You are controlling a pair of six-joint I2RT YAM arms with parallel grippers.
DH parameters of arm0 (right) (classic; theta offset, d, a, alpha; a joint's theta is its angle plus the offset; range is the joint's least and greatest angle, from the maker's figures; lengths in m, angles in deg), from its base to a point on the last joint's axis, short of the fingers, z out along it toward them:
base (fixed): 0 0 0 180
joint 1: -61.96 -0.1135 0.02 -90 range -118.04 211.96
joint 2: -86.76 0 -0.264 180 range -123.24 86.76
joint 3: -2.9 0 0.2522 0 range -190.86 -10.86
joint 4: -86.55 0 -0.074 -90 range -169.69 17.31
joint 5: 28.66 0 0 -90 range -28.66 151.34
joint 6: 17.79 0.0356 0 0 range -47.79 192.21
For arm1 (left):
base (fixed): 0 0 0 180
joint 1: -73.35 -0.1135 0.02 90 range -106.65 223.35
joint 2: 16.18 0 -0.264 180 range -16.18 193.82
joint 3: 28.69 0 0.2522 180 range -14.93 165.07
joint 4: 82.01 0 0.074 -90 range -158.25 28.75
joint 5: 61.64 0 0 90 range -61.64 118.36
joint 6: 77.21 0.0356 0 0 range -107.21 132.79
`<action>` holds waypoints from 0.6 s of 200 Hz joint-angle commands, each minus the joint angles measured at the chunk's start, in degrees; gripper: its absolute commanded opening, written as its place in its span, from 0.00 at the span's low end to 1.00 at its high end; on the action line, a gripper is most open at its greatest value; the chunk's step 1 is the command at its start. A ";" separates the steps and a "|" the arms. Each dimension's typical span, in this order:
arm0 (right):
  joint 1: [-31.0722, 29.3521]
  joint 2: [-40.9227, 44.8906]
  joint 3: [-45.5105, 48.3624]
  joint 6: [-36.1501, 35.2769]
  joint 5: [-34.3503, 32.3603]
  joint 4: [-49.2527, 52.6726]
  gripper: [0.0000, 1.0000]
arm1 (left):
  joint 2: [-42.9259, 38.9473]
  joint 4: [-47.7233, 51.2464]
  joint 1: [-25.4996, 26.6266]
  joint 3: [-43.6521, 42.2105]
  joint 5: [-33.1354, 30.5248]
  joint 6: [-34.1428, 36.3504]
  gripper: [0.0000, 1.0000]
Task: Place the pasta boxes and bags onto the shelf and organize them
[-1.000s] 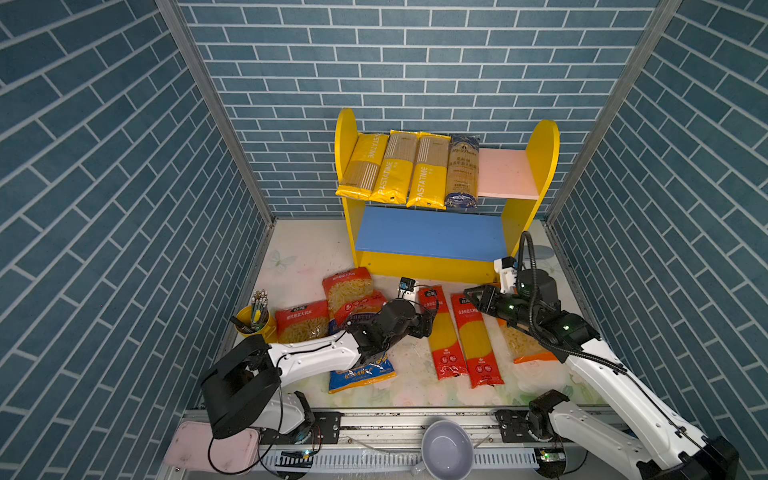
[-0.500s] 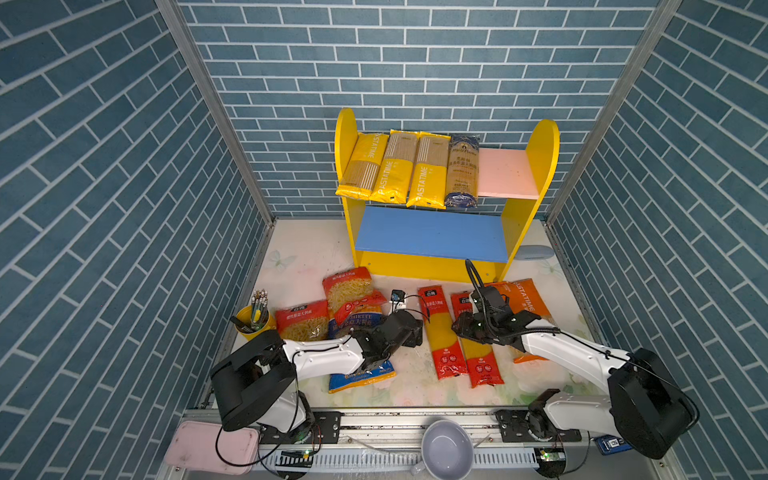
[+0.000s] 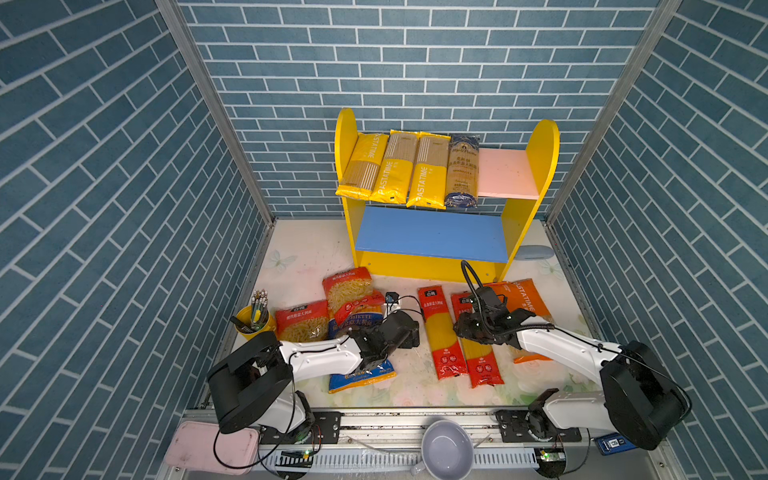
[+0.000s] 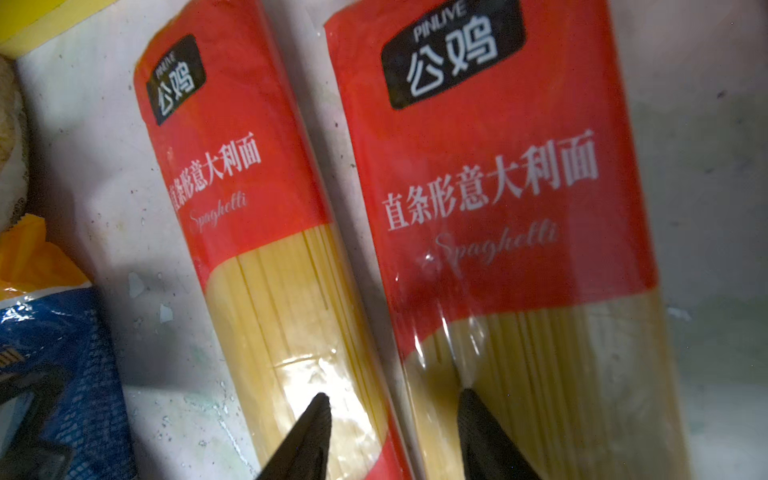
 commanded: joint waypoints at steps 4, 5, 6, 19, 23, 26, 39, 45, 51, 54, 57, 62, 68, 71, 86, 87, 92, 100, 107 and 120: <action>-0.26 -2.00 -1.75 -1.66 -0.22 0.20 0.52 | 1.58 -1.15 -0.35 0.57 3.01 -1.00 0.83; -0.24 -2.02 -1.82 -1.64 -0.20 0.07 0.52 | 1.69 -1.27 -0.32 0.52 3.07 -1.00 0.83; -0.23 -2.08 -1.80 -1.62 -0.09 -0.08 0.52 | 1.80 -1.42 -0.31 0.49 3.15 -1.00 0.83; -0.27 -2.55 -1.91 -1.29 0.88 -1.62 0.52 | 2.07 -3.41 -0.55 0.00 4.47 -0.93 0.83; -0.23 -2.77 -1.96 -1.21 0.89 -2.05 0.52 | 2.16 -4.32 -0.63 -0.24 4.95 -0.95 0.83; -0.19 -2.94 -1.97 -1.13 2.45 -2.40 0.52 | 2.24 -5.08 -0.71 -0.43 5.38 -0.94 0.83; -0.31 -3.67 -1.97 -0.74 4.00 -3.87 0.52 | 2.63 -8.46 -1.36 -1.45 7.53 -1.16 0.83; -0.31 -4.20 -2.03 -0.56 4.70 -4.66 0.52 | 2.94 -10.50 -1.83 -2.04 9.15 -1.18 0.82; -0.27 -4.83 -2.08 -0.55 5.44 -5.16 0.51 | 3.39 -12.41 -2.41 -2.65 11.02 -1.37 0.80; -0.31 -5.12 -2.27 -0.55 5.81 -5.37 0.51 | 3.65 -13.31 -2.79 -2.88 11.90 -1.62 0.80; -0.36 -5.46 -2.38 -0.55 6.18 -5.61 0.50 | 3.81 -14.10 -3.03 -3.06 12.66 -1.98 0.80; -0.40 -5.87 -2.55 -0.55 6.92 -6.06 0.49 | 4.27 -15.32 -3.55 -3.50 14.01 -2.60 0.79; -0.46 -6.15 -2.76 -0.55 7.63 -6.54 0.48 | 4.89 -17.23 -4.12 -3.95 15.56 -3.12 0.78; -0.53 -6.25 -2.81 -0.55 7.84 -6.66 0.48 | 5.11 -17.98 -4.35 -4.15 16.13 -3.50 0.78; -0.70 -7.07 -3.22 -0.46 8.09 -6.55 0.46 | 6.56 -19.37 -5.04 -4.24 17.84 -4.38 0.76; -0.73 -7.10 -3.25 -0.42 8.09 -6.51 0.46 | 6.60 -19.30 -5.05 -4.17 17.87 -4.36 0.76; -0.73 -7.28 -3.46 -0.42 8.10 -6.14 0.44 | 6.88 -18.88 -5.07 -3.88 18.02 -4.47 0.76; -0.88 -7.07 -3.56 -0.46 8.02 -5.78 0.44 | 7.19 -18.31 -5.14 -3.43 18.15 -4.39 0.76; -1.04 -6.51 -3.55 -0.46 7.87 -5.79 0.44 | 7.27 -17.90 -5.13 -3.10 18.17 -4.31 0.76; -1.15 -6.00 -3.53 -0.46 8.19 -5.90 0.44 | 7.39 -17.26 -5.14 -2.85 18.02 -4.40 0.76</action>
